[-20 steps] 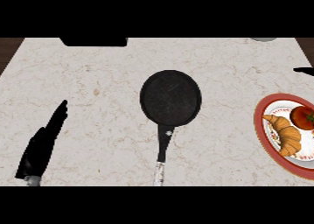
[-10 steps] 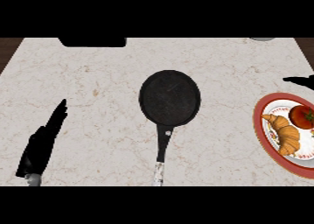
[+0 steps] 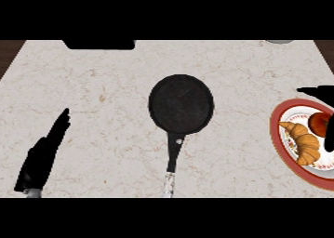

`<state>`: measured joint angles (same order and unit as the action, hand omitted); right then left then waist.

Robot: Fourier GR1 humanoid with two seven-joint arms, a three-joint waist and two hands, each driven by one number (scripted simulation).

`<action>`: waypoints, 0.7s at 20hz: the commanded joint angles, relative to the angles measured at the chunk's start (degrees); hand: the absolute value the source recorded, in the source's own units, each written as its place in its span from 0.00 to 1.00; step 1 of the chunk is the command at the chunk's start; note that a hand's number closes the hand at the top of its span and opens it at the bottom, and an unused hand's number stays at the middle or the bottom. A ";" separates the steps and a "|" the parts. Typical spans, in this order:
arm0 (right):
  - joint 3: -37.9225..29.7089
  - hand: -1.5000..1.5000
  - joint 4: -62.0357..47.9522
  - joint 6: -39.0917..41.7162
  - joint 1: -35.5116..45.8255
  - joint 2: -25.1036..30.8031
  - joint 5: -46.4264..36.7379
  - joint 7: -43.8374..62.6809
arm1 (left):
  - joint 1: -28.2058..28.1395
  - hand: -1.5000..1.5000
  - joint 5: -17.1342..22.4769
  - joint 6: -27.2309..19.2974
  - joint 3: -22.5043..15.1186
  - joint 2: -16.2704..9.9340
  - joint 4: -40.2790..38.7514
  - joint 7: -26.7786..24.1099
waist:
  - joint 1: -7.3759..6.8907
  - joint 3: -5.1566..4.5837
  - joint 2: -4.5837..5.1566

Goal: Pick the tomato from the plate and place it in the pan

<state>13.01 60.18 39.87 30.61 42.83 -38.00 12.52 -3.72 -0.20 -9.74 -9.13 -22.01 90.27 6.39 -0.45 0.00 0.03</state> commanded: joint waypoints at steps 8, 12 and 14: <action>-2.88 0.00 -3.32 -2.54 -4.02 -2.77 -8.67 -3.45 | -0.92 0.50 -4.03 1.98 2.29 2.66 2.14 2.17 | 0.14 0.01 -0.02; -3.58 0.00 -7.88 -2.57 -1.27 -3.41 -12.16 -6.22 | 0.63 0.50 -2.58 5.16 4.89 2.98 0.85 1.51 | 0.00 0.00 0.03; -4.20 0.00 -11.18 -5.04 -0.47 -3.60 -13.59 -8.75 | 2.15 0.50 -4.13 5.31 4.38 3.07 2.44 5.03 | -0.05 0.02 0.07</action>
<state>9.42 54.11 37.10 28.22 39.97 -48.40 6.76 -3.47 -3.64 -6.04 -5.62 -19.09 92.32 8.97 -0.38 0.01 0.04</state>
